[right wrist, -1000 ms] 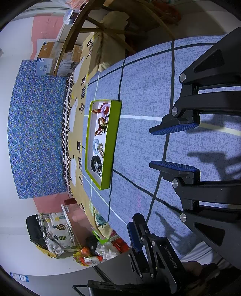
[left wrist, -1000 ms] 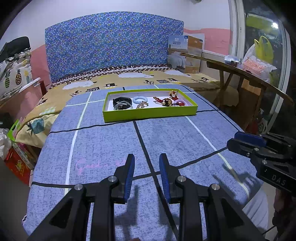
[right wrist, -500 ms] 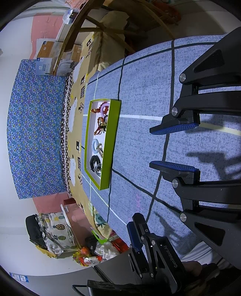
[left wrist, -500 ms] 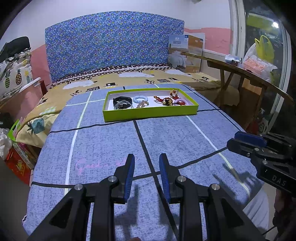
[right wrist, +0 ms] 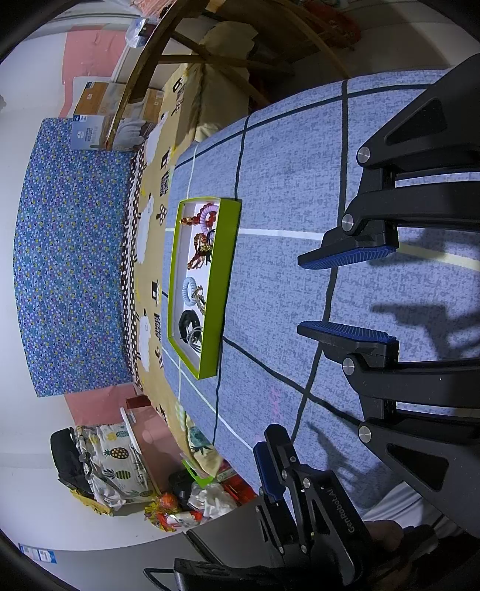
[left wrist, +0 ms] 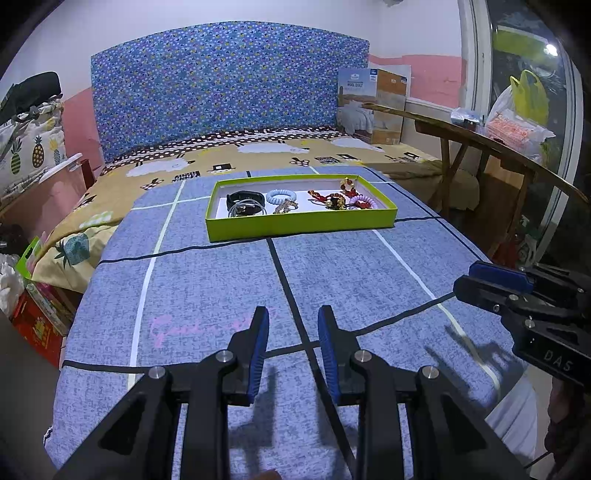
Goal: Organize jewelry
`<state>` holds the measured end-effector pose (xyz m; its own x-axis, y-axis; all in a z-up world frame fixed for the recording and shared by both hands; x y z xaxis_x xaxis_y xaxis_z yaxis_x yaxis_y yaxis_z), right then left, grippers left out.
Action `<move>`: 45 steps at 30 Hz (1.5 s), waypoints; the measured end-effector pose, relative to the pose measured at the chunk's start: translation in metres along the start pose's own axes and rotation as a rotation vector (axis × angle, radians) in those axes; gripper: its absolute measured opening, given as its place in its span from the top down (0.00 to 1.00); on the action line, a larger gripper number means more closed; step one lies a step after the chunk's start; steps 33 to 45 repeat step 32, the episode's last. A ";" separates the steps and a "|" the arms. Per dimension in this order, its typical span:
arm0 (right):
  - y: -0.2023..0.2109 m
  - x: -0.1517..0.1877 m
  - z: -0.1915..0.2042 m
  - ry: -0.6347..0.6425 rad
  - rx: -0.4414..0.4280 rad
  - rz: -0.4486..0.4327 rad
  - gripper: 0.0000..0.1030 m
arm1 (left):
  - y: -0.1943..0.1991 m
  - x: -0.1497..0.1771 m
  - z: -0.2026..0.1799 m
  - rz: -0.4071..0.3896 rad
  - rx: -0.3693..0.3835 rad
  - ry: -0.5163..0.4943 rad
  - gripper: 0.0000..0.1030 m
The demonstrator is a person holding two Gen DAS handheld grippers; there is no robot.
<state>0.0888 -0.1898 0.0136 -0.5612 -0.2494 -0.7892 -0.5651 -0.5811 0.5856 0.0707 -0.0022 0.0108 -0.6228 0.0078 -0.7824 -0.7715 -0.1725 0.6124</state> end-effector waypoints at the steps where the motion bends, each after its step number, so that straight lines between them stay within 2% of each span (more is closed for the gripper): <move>1: 0.000 0.000 0.000 0.000 0.000 -0.001 0.71 | 0.000 0.001 0.000 0.001 -0.001 0.000 0.72; 22: -0.001 0.000 0.000 -0.001 0.000 -0.002 0.71 | -0.002 0.004 -0.005 0.014 -0.022 0.003 0.72; 45: -0.001 0.000 0.000 -0.001 -0.001 -0.002 0.71 | 0.000 0.004 -0.003 0.006 -0.010 0.012 0.72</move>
Point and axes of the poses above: each gripper's, at about its wrist camera, not at the fingertips, and y roughly against the way its jaws point, z to its left, x to its underside, the point moved 1 cm from there along -y, roughly the way its jaws point, and after that the axes turned 14 degrees about -x, right-handed, at the moved point
